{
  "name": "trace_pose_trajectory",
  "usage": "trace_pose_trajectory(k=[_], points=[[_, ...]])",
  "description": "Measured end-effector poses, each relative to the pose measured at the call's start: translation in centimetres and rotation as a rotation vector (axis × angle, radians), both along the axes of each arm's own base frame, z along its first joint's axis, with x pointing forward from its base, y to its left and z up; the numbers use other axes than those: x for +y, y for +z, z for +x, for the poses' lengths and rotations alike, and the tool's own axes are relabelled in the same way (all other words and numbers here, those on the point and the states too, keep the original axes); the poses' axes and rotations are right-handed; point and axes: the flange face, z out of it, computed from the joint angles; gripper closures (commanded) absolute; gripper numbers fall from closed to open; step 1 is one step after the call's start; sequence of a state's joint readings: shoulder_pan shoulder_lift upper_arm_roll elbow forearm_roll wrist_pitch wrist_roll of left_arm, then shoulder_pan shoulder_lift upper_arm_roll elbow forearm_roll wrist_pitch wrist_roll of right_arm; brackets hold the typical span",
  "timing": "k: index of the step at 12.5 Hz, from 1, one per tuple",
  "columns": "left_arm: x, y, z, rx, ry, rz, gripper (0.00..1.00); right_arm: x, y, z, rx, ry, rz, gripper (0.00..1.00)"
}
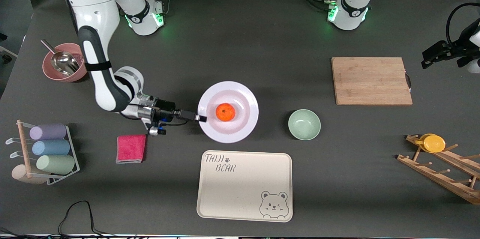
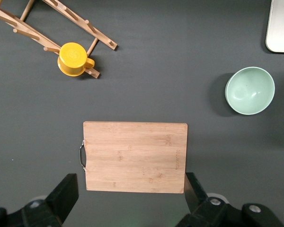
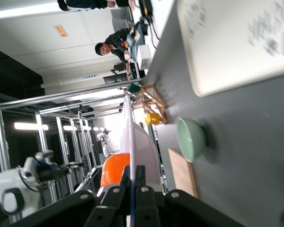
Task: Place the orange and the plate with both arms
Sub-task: 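Carry the plate onto the white bear tray and lower it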
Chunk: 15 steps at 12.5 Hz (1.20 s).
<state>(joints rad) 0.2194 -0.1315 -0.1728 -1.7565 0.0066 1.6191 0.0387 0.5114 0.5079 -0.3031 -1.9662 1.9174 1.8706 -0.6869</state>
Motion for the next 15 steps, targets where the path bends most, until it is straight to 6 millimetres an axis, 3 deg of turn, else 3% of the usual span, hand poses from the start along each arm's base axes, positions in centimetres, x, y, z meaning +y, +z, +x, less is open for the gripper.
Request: trace_pose_trajectory(k=[2, 5, 7, 11, 15], points=[[0.0, 0.0, 0.0, 0.000, 0.000, 0.000, 0.00, 0.1, 2.8, 4.3, 0.009, -0.023, -0.012, 1.00], [-0.1, 0.0, 0.0, 0.000, -0.001, 0.000, 0.00, 0.5, 2.8, 10.1, 0.007, -0.063, -0.068, 1.00], [-0.2, 0.0, 0.0, 0.000, -0.003, 0.001, 0.00, 1.5, 0.2, 12.5, -0.011, -0.084, -0.125, 1.00], [-0.2, 0.0, 0.0, 0.000, -0.004, 0.001, 0.00, 4.2, -7.5, 15.6, -0.044, -0.123, -0.226, 1.00], [-0.2, 0.0, 0.0, 0.000, -0.004, 0.001, 0.00, 7.0, -12.4, 15.7, -0.080, -0.140, -0.235, 1.00]])
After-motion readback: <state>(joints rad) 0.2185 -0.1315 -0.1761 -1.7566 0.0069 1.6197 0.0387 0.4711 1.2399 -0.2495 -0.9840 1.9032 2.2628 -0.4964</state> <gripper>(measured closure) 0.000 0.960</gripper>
